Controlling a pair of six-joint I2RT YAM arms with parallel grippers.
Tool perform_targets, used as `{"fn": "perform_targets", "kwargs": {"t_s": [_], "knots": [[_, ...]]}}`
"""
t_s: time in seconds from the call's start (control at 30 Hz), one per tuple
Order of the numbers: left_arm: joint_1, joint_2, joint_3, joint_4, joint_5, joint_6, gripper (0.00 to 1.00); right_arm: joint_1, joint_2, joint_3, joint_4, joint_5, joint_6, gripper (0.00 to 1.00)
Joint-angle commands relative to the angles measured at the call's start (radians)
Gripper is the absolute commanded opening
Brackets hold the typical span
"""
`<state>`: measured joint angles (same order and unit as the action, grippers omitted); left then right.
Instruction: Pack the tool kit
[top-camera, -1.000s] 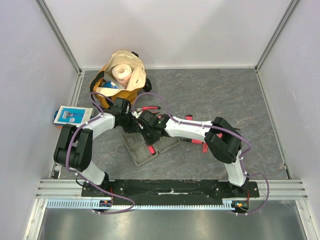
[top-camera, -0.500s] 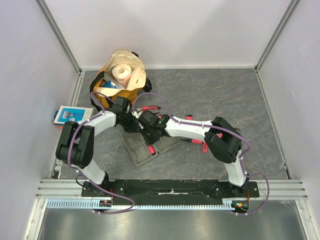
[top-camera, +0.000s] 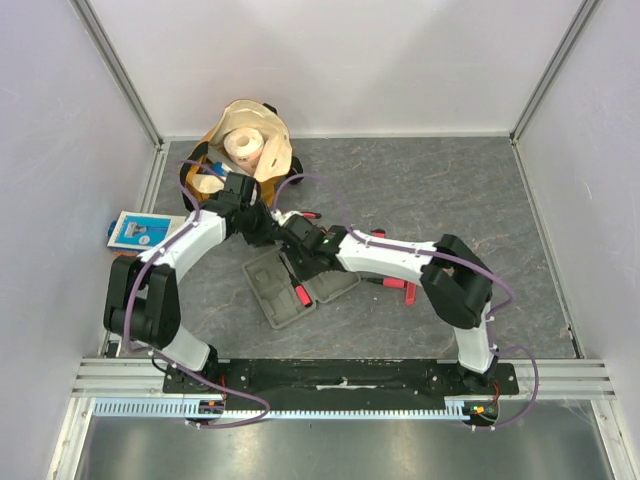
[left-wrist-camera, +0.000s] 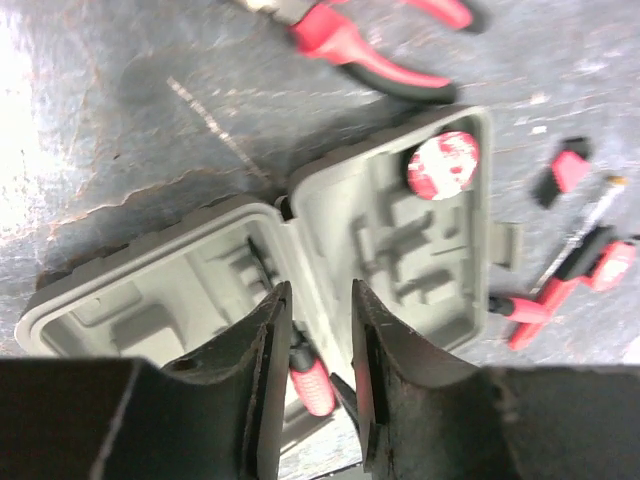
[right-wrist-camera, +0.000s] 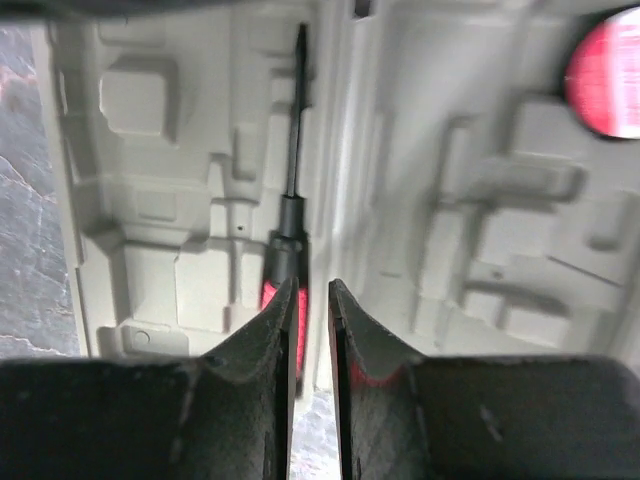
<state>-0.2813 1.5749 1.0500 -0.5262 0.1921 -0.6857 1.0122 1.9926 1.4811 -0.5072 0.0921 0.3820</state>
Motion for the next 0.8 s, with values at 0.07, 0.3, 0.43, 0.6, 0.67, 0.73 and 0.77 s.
{"fn": "perform_targets", "kwargs": {"t_s": [0.07,0.3,0.43,0.6,0.67,0.73,0.77], "knots": [[0.001,-0.144,0.067,-0.006,-0.025,0.045,0.40,-0.101,-0.244,-0.111,0.070,0.110,0.055,0.29],[0.013,-0.240,0.016,-0.035,-0.101,0.072,0.46,-0.247,-0.368,-0.218,-0.002,0.152,0.167,0.42],[0.019,-0.300,-0.025,-0.035,-0.152,0.087,0.48,-0.337,-0.397,-0.228,-0.143,0.189,0.411,0.52],[0.024,-0.317,-0.036,-0.034,-0.154,0.083,0.48,-0.429,-0.419,-0.274,-0.178,0.109,0.707,0.53],[0.024,-0.317,-0.031,-0.032,-0.143,0.090,0.52,-0.460,-0.431,-0.312,-0.186,0.045,0.825,0.54],[0.024,-0.322,-0.033,-0.031,-0.146,0.094,0.53,-0.475,-0.445,-0.370,-0.194,-0.010,0.927,0.54],[0.024,-0.323,-0.035,-0.031,-0.149,0.094,0.53,-0.478,-0.449,-0.392,-0.194,-0.029,0.967,0.54]]}}
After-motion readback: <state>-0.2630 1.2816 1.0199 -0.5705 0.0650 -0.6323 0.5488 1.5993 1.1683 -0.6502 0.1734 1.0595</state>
